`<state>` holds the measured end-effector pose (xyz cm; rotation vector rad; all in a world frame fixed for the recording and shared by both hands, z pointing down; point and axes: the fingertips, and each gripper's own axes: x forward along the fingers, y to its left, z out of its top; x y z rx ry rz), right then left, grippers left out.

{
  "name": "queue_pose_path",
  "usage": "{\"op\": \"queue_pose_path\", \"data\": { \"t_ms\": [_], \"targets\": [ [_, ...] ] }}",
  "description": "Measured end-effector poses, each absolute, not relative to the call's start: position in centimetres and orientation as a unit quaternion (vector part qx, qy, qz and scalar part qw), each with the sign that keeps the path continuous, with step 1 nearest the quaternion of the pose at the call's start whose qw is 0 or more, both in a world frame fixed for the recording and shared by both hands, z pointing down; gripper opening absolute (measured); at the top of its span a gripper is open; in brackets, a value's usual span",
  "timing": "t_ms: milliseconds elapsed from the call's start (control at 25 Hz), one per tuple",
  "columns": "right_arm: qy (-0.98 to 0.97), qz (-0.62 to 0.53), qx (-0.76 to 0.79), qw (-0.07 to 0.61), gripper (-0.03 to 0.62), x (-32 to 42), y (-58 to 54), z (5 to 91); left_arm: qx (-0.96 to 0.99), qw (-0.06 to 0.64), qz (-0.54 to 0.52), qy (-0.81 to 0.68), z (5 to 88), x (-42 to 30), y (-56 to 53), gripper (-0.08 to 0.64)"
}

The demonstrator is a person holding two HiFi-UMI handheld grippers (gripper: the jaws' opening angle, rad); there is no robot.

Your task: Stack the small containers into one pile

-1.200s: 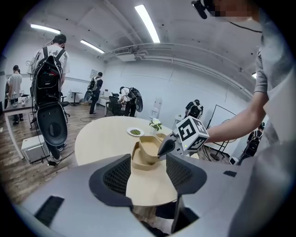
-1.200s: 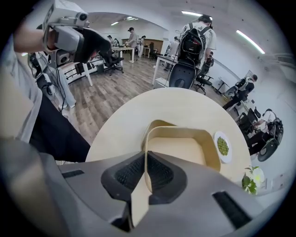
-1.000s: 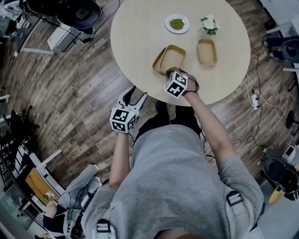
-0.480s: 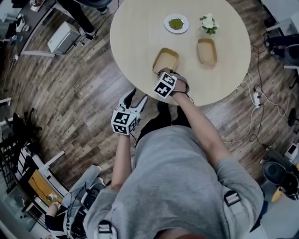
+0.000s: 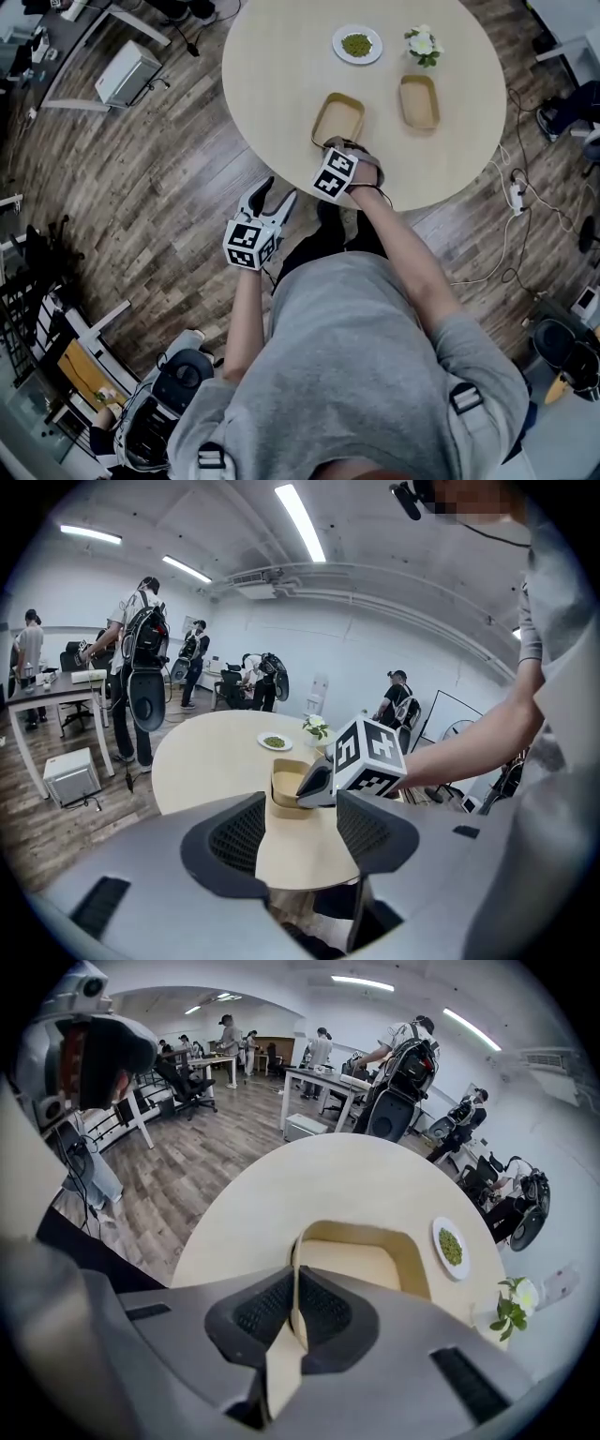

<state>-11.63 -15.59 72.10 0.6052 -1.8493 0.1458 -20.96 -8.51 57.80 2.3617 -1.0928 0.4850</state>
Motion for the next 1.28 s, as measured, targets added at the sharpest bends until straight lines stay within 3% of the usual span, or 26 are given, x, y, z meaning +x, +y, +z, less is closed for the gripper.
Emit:
{"op": "queue_pose_path", "data": {
  "t_ms": [480,800,1280],
  "targets": [
    [-0.791,0.08,0.26,0.548,0.032,-11.6,-15.3,73.7,0.861,0.251,0.179,-0.404,58.5,-22.0,-8.2,0.25],
    [-0.798,0.102,0.254,0.537,0.14,-11.4,-15.2,73.1,0.868,0.248,0.177,-0.393,58.3,-20.8,-9.0,0.25],
    [-0.795,0.098,0.267,0.535,0.155,-8.5,-14.9,71.2,0.877,0.231,0.169,-0.387,55.8,-19.5,-10.5,0.25]
  ]
}}
